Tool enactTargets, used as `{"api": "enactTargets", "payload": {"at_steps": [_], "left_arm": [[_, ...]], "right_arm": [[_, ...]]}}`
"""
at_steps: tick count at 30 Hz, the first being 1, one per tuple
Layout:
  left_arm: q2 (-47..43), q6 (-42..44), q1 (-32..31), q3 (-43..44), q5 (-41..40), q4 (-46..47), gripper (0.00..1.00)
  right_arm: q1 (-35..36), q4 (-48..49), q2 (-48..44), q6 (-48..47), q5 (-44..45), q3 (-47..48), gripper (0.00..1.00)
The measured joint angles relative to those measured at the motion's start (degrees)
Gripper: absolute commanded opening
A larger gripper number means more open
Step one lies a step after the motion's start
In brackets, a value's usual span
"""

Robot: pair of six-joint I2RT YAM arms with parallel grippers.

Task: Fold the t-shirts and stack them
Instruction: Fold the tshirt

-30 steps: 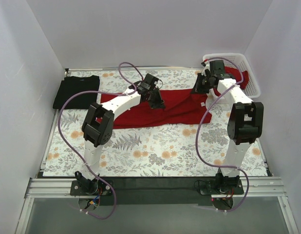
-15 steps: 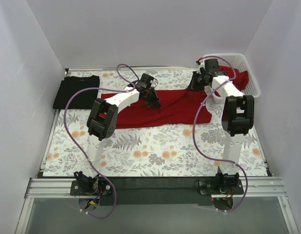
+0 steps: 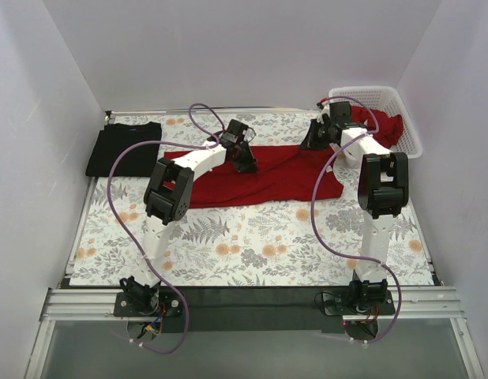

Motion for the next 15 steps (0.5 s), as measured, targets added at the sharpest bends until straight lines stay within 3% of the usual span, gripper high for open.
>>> {"api": "enactTargets", "payload": {"at_steps": [10,13,14,15], "left_arm": [[0.2,0.9,0.0,-0.1,-0.9,0.4,0.15],[0.2,1.1,0.1,-0.7,-1.0,1.1,0.29],[0.0,1.0,0.1,-1.2,-0.9,1.5,0.40],[-0.3,1.0,0.1,-1.4,-0.8,1.8,0.44]], "right_arm": [[0.0,1.0,0.0,0.8,2.4,-4.5,0.01],[0.0,0.9,0.0,1.3,3.2,-5.7,0.02],[0.0,0.9,0.0,1.5,3.7,-6.1,0.06],[0.0,0.9,0.0,1.7,4.1,-6.3,0.10]]}}
